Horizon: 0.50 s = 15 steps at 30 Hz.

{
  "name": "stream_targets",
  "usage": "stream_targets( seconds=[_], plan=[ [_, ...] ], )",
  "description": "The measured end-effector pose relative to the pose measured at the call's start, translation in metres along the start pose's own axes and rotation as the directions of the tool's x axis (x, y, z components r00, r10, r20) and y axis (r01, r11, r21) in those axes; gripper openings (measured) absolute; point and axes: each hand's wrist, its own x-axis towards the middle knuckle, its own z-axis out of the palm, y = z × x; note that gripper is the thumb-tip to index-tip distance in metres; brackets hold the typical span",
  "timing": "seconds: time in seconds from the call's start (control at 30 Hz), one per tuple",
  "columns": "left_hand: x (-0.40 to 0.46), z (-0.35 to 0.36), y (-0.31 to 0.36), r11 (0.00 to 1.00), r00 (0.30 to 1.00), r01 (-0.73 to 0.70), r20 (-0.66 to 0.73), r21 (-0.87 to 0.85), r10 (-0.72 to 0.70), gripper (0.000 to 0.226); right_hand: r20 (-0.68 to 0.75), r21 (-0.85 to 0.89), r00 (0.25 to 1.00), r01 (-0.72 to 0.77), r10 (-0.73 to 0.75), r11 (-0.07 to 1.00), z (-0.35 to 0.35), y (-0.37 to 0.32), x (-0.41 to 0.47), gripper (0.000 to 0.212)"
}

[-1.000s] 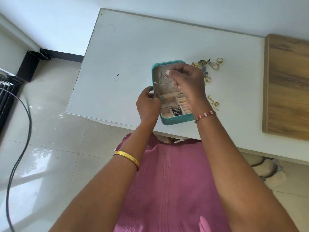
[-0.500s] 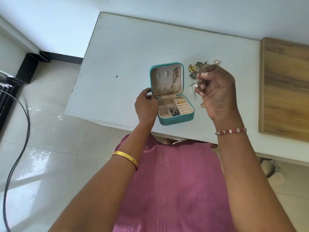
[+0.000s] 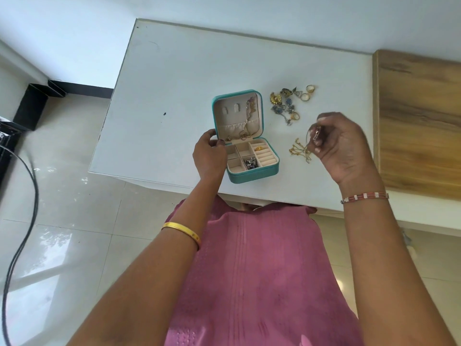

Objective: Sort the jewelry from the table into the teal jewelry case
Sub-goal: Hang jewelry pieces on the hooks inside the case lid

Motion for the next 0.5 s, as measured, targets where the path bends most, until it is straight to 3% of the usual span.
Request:
stream_targets(
  seconds=[0.17,0.33,0.5],
  plan=[
    [0.000,0.000,0.000,1.000,1.000,0.002,-0.005,-0.004,-0.002,0.034,-0.065,-0.338,0.984,-0.180,0.168,0.924,-0.014,0.018,0.010,0.020],
    [0.000,0.001,-0.001,1.000,1.000,-0.007,-0.010,0.012,0.007,0.034,-0.124,-0.639,0.991,-0.121,0.054,0.759,-0.022,0.029,0.015,0.022],
    [0.001,0.001,-0.002,1.000,1.000,-0.007,-0.012,0.011,0.007,0.036,-0.138,-0.735,0.990,-0.120,0.027,0.667,-0.027,0.024,0.015,0.025]
  ],
)
